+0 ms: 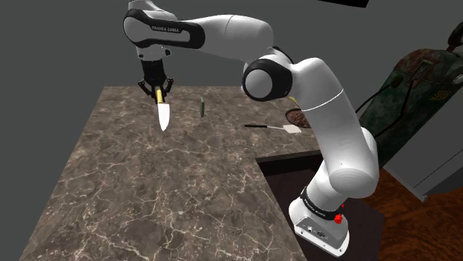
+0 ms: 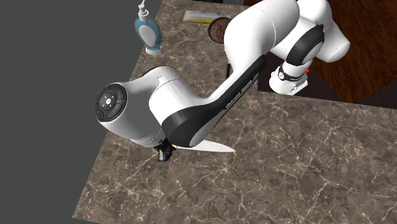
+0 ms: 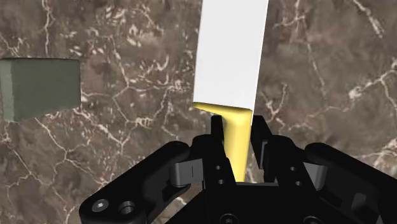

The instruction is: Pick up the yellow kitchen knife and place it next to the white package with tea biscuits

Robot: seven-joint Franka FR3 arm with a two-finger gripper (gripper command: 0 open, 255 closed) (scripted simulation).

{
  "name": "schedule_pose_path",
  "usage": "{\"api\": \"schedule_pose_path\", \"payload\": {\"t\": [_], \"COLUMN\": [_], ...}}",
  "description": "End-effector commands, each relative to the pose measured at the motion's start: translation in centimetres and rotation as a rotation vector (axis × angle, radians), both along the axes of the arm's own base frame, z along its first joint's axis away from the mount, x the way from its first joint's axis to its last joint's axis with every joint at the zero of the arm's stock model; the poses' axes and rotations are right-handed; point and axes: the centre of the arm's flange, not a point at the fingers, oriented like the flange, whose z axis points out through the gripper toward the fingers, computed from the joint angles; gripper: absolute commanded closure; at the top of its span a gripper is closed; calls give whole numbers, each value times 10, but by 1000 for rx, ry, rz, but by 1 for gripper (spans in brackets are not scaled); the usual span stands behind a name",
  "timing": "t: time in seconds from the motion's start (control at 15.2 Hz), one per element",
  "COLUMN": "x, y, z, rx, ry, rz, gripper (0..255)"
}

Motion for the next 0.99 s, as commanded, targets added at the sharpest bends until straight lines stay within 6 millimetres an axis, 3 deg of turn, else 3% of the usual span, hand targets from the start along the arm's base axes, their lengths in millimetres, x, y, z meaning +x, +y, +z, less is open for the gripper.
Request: {"api": "schedule_pose_path", "payload": {"t": [0.0,0.26,0.92], "x": [0,0,-39], "y": [0,0,-126], "z": [11,30,30], "rx": [0,0,0], "ry": [1,1,1], "rz": [0,0,0], "gripper": [255,255,255]}}
